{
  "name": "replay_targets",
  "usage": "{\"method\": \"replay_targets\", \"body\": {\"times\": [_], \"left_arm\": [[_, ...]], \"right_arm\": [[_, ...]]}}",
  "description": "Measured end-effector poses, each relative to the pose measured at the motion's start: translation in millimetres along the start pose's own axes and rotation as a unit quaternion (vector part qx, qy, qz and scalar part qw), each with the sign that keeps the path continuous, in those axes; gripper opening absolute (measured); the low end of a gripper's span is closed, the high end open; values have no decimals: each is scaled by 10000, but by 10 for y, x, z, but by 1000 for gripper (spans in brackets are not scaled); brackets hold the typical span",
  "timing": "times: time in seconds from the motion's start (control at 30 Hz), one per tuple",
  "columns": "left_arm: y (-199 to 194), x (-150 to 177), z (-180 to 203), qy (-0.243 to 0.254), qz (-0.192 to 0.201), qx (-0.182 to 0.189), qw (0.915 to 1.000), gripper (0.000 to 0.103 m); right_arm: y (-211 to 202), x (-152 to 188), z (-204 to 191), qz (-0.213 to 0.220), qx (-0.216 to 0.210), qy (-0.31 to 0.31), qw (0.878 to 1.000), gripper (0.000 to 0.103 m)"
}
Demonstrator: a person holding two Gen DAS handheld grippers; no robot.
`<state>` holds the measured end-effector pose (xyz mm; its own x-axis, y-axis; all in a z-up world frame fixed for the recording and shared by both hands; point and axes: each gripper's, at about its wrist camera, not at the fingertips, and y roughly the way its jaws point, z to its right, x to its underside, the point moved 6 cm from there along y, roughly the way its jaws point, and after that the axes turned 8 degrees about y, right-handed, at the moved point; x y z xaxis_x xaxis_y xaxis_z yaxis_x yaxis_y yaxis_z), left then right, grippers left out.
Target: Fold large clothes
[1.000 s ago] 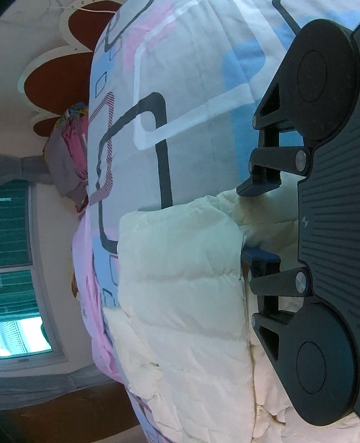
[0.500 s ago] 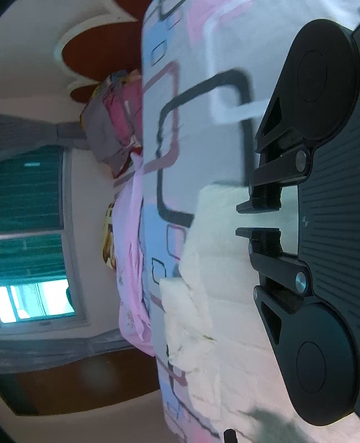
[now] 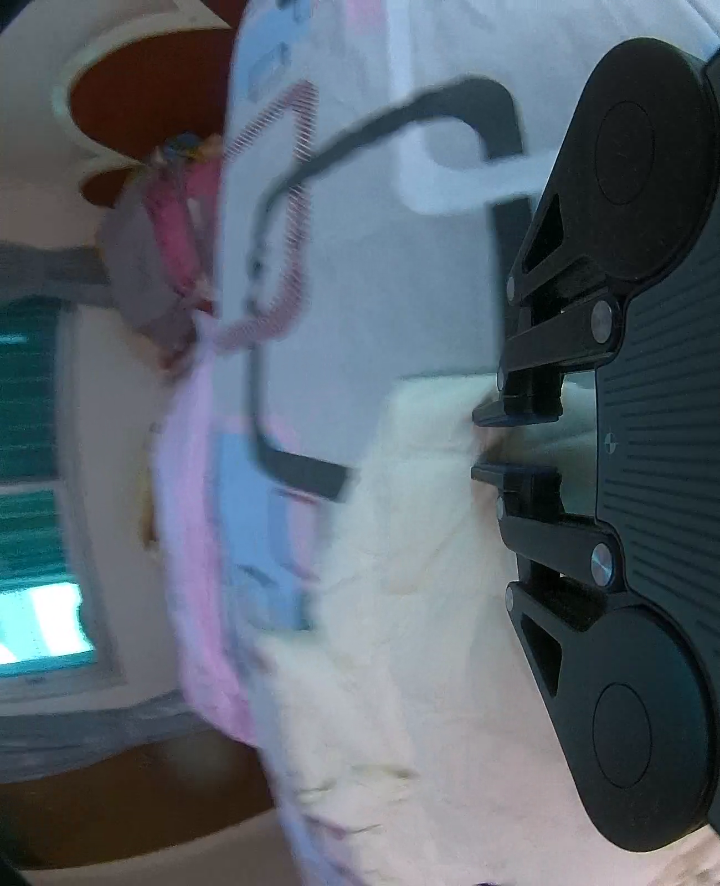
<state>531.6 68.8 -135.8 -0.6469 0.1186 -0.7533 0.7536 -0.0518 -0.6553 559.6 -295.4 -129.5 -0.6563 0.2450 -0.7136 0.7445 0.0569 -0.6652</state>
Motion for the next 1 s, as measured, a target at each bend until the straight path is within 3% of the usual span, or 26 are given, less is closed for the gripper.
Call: {"method": "replay_targets", "body": {"times": [0.1, 0.2, 0.27, 0.37, 0.47, 0.57, 0.67, 0.73, 0.9, 0.93, 0.97, 1.0], "left_arm": [[14, -108, 118, 211, 117, 67, 9997, 54], [214, -85, 174, 222, -196, 102, 9995, 55], [304, -15, 164, 185, -298, 133, 9993, 57], [170, -46, 166, 260, -245, 31, 9994, 55], [-175, -45, 218, 247, 158, 142, 9995, 61], [-403, 50, 353, 287, 315, 252, 9988, 62], [-417, 183, 455, 333, 225, 216, 9990, 62], [-231, 302, 454, 400, -144, 125, 9990, 60], [-100, 379, 449, 483, -144, -50, 9987, 64], [-142, 361, 441, 431, -140, -93, 9989, 66], [-230, 356, 418, 337, -45, -141, 9993, 77], [-296, 372, 389, 271, 57, -182, 9994, 85]], "right_arm": [[151, -135, -33, -79, 98, -13, 9999, 12], [481, -98, 56, -567, 252, 226, 9978, 11], [497, -66, 88, -542, 240, 277, 9979, 11], [221, -63, 90, -417, 321, 275, 9982, 12], [-219, 55, 63, -190, 64, 445, 9988, 12], [-532, 283, -51, -171, -173, 417, 9988, 12], [-579, 545, -132, -315, -58, 198, 9993, 12], [-480, 679, -134, -471, 117, 131, 9987, 12], [-540, 704, -190, -343, 216, 33, 9992, 12], [-599, 701, -190, -295, 250, 51, 9992, 12], [-651, 702, -180, -218, 284, 85, 9993, 13], [-721, 733, -154, -122, 329, 109, 9993, 45]]}}
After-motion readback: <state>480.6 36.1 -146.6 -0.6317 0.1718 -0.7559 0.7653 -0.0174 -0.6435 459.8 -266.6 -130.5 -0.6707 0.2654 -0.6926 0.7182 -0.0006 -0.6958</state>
